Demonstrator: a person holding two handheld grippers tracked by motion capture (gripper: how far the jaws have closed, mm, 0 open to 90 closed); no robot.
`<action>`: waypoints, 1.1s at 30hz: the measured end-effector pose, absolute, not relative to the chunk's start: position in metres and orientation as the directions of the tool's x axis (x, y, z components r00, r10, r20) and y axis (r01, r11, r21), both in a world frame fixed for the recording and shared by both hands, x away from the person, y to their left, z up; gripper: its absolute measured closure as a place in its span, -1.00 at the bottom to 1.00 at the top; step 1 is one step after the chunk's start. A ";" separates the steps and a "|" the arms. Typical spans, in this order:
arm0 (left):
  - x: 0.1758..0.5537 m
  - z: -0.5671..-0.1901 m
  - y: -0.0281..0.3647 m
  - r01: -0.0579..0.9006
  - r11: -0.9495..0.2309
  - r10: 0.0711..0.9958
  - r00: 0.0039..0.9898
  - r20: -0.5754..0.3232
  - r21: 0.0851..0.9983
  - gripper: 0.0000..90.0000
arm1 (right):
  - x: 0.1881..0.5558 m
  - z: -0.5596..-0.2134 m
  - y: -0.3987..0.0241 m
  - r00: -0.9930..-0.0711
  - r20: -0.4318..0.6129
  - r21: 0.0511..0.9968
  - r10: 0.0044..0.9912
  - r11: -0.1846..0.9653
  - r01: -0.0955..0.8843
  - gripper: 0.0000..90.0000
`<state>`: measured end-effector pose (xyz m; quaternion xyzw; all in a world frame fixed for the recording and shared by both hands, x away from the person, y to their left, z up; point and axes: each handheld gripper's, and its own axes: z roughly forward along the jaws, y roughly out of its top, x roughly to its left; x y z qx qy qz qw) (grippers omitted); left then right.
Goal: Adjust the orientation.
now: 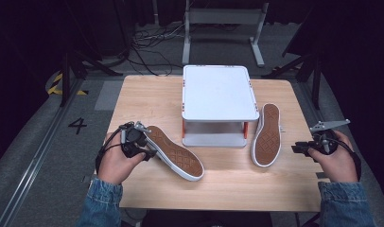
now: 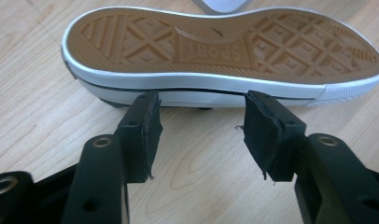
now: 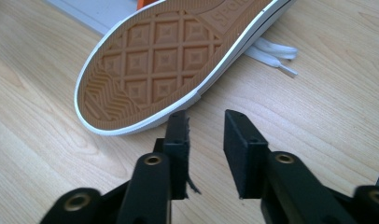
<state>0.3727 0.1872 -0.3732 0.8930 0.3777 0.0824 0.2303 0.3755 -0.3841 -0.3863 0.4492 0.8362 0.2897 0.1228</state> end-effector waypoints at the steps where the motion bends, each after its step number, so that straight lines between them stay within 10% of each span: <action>1: 0.373 -0.373 0.187 0.637 -0.609 0.713 0.701 -0.027 0.473 0.05 | 0.375 -0.386 -0.384 -0.566 0.055 0.595 0.822 0.429 0.680 0.60; 14: 0.380 -0.372 0.152 0.584 -0.636 0.650 0.758 -0.057 0.504 -0.01 | 0.375 -0.393 -0.382 -0.527 0.132 0.649 0.840 0.328 0.686 0.58; 22: 0.384 -0.380 0.150 0.614 -0.633 0.668 0.741 -0.069 0.472 0.24 | 0.372 -0.391 -0.378 -0.489 0.125 0.577 0.863 0.338 0.744 0.94; 33: 0.379 -0.382 0.156 0.639 -0.635 0.688 0.723 -0.059 0.434 0.51 | 0.374 -0.389 -0.377 -0.506 0.096 0.587 0.857 0.362 0.724 0.89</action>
